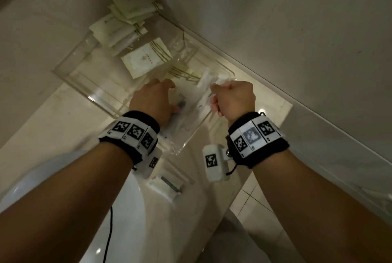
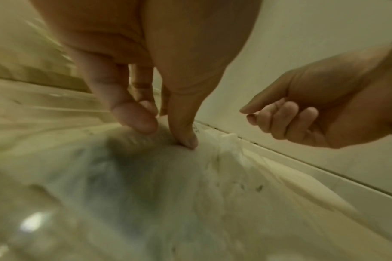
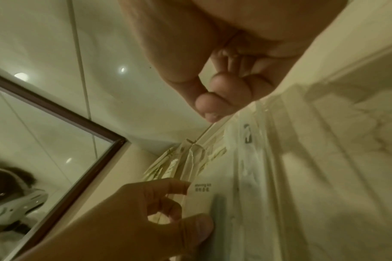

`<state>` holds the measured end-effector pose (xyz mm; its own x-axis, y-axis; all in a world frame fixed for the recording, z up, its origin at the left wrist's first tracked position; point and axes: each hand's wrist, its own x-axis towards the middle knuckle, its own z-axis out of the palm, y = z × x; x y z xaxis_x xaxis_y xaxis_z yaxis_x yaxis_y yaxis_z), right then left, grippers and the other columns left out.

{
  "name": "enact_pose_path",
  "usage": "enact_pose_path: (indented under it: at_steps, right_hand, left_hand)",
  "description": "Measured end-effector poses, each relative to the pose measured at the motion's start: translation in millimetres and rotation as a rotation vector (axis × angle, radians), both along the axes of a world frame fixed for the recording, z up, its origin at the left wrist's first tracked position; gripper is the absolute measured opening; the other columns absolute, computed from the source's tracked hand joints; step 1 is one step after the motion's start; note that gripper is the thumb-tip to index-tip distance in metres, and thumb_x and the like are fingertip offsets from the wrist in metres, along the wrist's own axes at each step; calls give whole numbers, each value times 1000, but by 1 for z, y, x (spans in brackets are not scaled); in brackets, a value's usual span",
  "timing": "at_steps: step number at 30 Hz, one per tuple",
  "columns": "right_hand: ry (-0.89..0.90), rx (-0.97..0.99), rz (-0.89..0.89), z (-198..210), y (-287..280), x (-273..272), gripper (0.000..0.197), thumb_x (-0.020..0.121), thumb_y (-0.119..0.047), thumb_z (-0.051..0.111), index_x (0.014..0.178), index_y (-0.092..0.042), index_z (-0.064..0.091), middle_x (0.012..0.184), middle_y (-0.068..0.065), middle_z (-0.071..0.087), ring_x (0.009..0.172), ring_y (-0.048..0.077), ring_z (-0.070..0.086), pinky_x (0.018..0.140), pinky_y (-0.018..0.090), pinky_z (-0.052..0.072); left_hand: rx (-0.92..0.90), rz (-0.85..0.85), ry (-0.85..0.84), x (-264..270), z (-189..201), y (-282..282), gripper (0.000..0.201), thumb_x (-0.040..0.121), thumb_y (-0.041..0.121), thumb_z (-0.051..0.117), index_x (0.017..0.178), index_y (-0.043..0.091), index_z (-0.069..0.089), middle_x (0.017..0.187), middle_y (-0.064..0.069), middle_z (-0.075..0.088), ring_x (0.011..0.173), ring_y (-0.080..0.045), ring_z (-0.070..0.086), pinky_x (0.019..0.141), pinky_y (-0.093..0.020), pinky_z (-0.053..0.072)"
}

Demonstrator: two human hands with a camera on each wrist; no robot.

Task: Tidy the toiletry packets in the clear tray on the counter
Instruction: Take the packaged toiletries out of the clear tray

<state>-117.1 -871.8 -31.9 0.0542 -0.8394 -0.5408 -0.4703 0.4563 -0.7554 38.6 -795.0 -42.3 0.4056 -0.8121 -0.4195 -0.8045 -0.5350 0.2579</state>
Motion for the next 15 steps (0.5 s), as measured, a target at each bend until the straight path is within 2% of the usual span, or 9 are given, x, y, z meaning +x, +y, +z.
enact_pose_path:
  at_steps: [3,6,8,10,13,15]
  right_hand:
    - [1,-6,38,-2,9,-6,20,78,-21,69,59,-15,65,53,2,69,40,14,59,55,28,48]
    - [8,2,76,-5,22,-8,17,76,-25,72,62,-17,67,54,0,69,42,13,60,56,29,52]
    - [27,2,103,-7,31,-8,18,72,-32,73,61,-18,67,54,-1,70,53,18,66,65,38,60]
    - [49,-9,133,-10,40,-7,20,68,-38,72,61,-20,68,58,-2,71,69,27,71,76,44,61]
    - [88,-66,246,-8,59,-7,19,73,-36,73,63,-20,69,63,-3,71,73,25,71,79,39,59]
    - [96,-119,345,-4,74,-8,19,76,-33,74,67,-17,71,61,-6,68,70,21,69,76,35,58]
  left_hand:
    - [-39,36,-22,-3,-5,3,56,79,37,79,127,22,55,122,-6,54,104,-31,57,76,-35,41]
    - [-96,65,-8,-7,-6,4,51,76,34,82,119,20,58,117,-5,54,103,-30,56,75,-33,38]
    - [-131,107,21,-7,-3,6,48,76,34,82,116,22,58,114,-4,56,102,-29,57,76,-34,41]
    - [-158,144,46,-6,2,11,46,77,39,80,115,24,58,108,-2,58,99,-27,59,77,-35,46]
    - [-218,218,84,-1,12,22,40,78,42,79,110,24,61,95,0,61,91,-25,61,77,-39,52]
    - [-262,275,124,2,18,31,34,80,41,78,105,23,63,81,4,59,83,-23,61,73,-36,52]
